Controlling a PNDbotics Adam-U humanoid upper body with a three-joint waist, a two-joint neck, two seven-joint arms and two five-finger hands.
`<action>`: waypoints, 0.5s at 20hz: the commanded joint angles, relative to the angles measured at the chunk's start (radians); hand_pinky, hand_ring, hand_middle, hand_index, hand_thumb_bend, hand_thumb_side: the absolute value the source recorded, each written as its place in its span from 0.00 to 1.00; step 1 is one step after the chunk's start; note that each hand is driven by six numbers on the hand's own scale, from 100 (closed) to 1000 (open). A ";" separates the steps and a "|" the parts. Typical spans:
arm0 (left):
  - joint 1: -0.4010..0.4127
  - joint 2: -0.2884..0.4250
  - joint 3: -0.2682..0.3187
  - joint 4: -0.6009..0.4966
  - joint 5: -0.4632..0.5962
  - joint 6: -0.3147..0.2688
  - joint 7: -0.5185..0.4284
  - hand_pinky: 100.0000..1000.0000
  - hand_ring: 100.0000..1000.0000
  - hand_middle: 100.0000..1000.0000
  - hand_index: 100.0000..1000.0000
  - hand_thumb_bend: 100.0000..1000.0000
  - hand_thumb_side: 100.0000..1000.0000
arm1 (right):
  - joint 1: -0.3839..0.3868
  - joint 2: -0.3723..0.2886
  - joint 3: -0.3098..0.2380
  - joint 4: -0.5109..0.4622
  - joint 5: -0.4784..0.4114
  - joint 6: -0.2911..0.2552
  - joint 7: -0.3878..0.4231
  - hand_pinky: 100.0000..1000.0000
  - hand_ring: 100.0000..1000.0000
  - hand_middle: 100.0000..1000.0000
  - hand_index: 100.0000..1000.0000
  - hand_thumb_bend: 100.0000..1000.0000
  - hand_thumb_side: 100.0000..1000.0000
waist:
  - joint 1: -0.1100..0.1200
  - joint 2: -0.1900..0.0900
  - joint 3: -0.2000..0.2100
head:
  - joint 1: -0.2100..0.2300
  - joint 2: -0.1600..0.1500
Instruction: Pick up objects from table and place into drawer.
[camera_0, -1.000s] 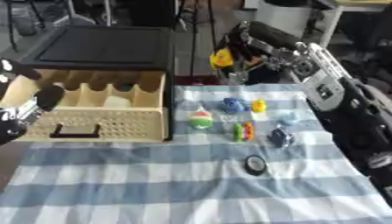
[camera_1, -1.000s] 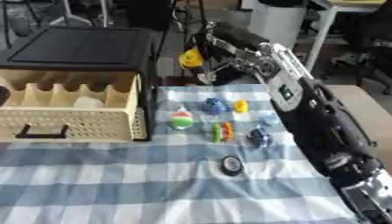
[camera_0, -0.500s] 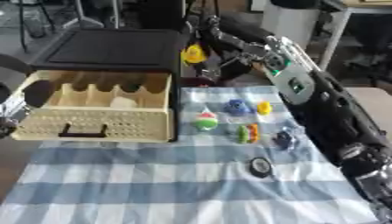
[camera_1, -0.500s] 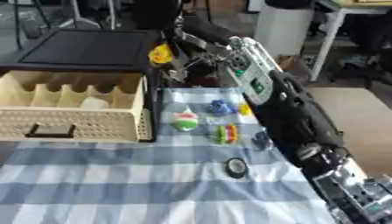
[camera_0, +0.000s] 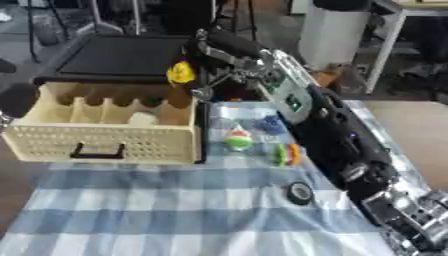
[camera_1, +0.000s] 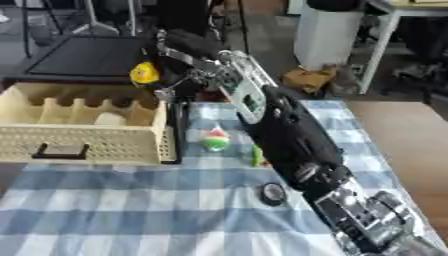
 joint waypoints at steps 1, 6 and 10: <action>-0.026 0.004 0.014 -0.018 0.005 -0.008 0.002 0.00 0.00 0.00 0.64 0.70 1.00 | -0.025 0.021 0.002 0.002 0.023 -0.015 0.002 0.01 0.17 0.29 0.47 0.00 0.00 | 0.009 -0.009 0.007 | -0.012 -0.014; -0.030 -0.002 0.017 -0.018 0.005 -0.009 0.006 0.00 0.00 0.00 0.64 0.70 1.00 | -0.021 0.046 0.017 0.013 0.059 -0.050 0.013 0.12 0.28 0.43 0.62 0.13 0.00 | 0.011 -0.007 0.018 | -0.018 -0.020; -0.030 -0.002 0.017 -0.018 0.005 -0.009 0.006 0.00 0.00 0.00 0.64 0.70 1.00 | -0.019 0.047 0.019 0.013 0.094 -0.085 0.006 0.19 0.34 0.50 0.69 0.47 0.25 | 0.008 -0.007 0.018 | -0.019 -0.019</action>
